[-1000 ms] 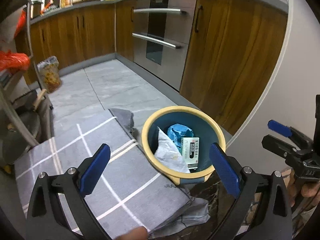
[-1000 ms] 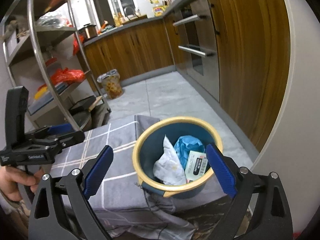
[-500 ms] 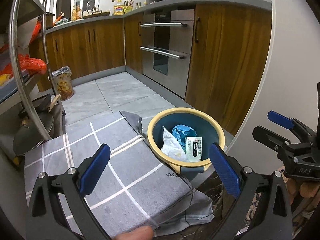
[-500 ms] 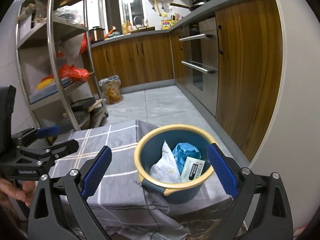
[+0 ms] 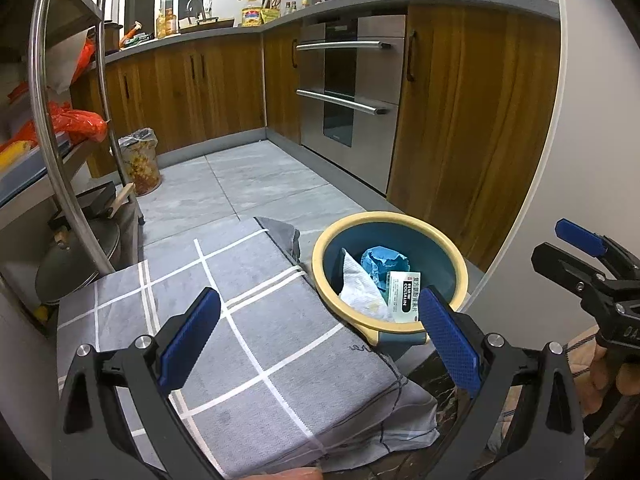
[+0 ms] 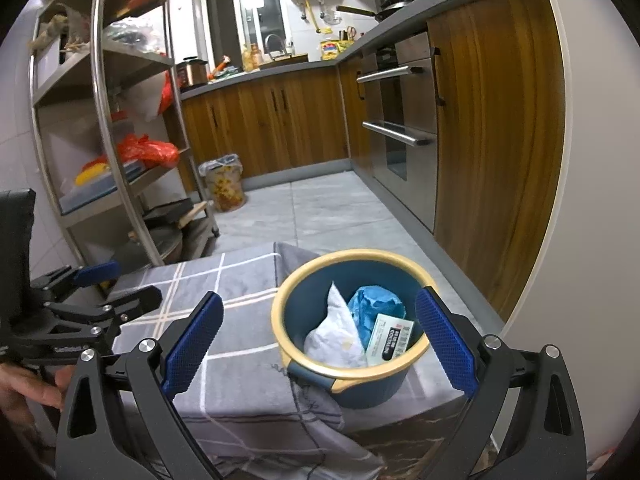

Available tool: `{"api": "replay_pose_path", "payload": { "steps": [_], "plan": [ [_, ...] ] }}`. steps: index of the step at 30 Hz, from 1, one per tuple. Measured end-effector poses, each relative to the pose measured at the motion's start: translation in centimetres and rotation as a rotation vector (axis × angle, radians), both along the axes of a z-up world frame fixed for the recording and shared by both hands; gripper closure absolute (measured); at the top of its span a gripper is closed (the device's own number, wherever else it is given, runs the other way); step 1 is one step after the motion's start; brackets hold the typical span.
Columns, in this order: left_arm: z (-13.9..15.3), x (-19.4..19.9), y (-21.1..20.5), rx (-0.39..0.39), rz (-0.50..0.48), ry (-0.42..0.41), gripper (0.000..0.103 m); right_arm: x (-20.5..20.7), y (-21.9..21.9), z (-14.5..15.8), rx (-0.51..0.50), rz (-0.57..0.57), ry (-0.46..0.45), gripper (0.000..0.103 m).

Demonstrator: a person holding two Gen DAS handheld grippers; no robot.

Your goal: Collect trash

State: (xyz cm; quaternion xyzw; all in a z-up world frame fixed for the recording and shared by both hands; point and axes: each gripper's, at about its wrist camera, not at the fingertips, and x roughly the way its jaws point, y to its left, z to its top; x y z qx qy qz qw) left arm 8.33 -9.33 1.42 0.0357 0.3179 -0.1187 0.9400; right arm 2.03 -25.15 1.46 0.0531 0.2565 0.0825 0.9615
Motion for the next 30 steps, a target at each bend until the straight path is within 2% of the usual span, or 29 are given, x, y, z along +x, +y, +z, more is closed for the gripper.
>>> {"api": "replay_pose_path", "payload": {
  "steps": [30],
  "plan": [
    [0.04, 0.2, -0.91, 0.002, -0.011, 0.011, 0.006, -0.03, 0.43, -0.14, -0.003, 0.003, 0.002, 0.006]
  ]
}}
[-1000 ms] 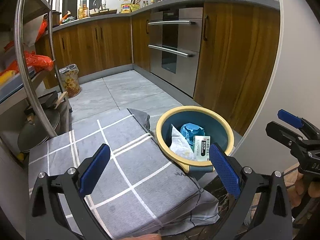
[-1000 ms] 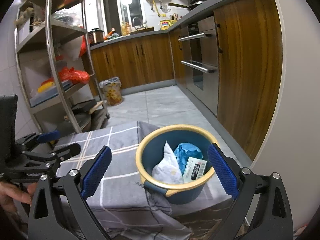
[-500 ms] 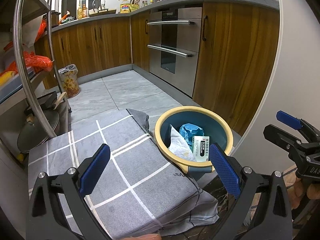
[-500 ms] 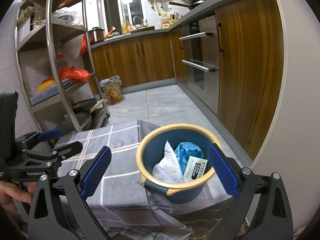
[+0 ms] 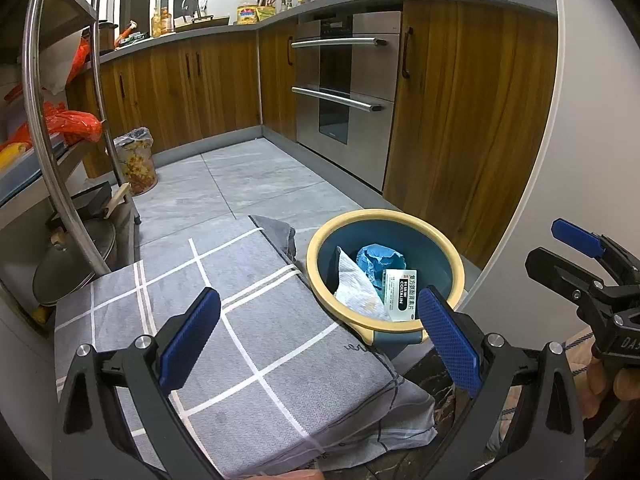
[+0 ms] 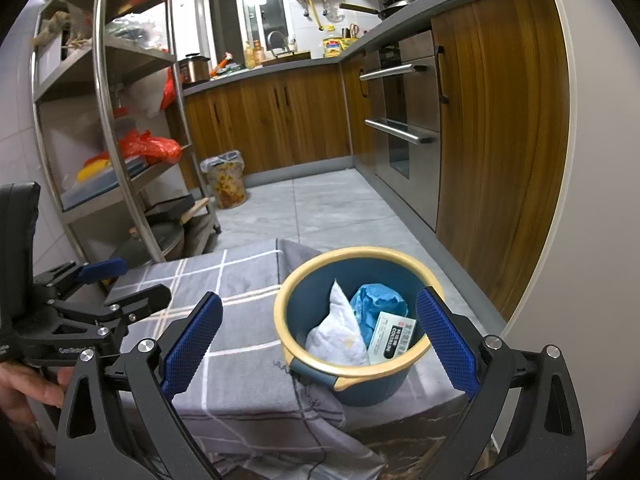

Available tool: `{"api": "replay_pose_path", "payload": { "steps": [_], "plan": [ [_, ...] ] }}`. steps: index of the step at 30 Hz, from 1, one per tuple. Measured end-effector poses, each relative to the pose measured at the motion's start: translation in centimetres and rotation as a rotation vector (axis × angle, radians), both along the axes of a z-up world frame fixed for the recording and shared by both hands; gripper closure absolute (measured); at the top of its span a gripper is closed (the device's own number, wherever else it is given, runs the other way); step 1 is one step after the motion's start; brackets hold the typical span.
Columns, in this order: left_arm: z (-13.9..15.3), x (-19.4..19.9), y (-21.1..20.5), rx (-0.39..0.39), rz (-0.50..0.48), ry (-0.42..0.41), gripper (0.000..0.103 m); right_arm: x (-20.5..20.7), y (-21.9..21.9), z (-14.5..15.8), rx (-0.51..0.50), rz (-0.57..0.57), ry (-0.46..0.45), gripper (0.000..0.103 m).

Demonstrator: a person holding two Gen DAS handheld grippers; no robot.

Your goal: Collect trash

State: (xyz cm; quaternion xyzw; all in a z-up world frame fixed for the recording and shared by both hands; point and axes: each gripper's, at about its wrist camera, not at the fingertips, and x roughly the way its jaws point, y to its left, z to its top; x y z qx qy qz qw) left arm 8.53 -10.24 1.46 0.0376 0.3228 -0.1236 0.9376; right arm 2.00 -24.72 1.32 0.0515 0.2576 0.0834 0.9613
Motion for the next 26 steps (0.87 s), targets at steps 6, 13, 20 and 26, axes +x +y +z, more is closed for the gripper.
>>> {"api": "replay_pose_path", "payload": {
  "steps": [6, 13, 20, 26],
  "plan": [
    [0.11, 0.06, -0.07, -0.005, -0.001, -0.007, 0.006, 0.01, 0.03, -0.01, -0.001, 0.001, 0.0, 0.006],
    [0.15, 0.03, 0.01, -0.012, -0.012, -0.013, 0.006, 0.05, -0.08, 0.04, 0.001, 0.001, 0.001, 0.006],
    [0.04, 0.19, -0.05, -0.004, -0.005, -0.004, 0.006, 0.07, -0.11, 0.06, 0.0, 0.001, 0.001, 0.006],
    [0.03, 0.17, -0.21, 0.001, -0.008, -0.002, 0.006, 0.11, -0.17, 0.08, 0.001, 0.002, 0.002, 0.006]
  ]
}}
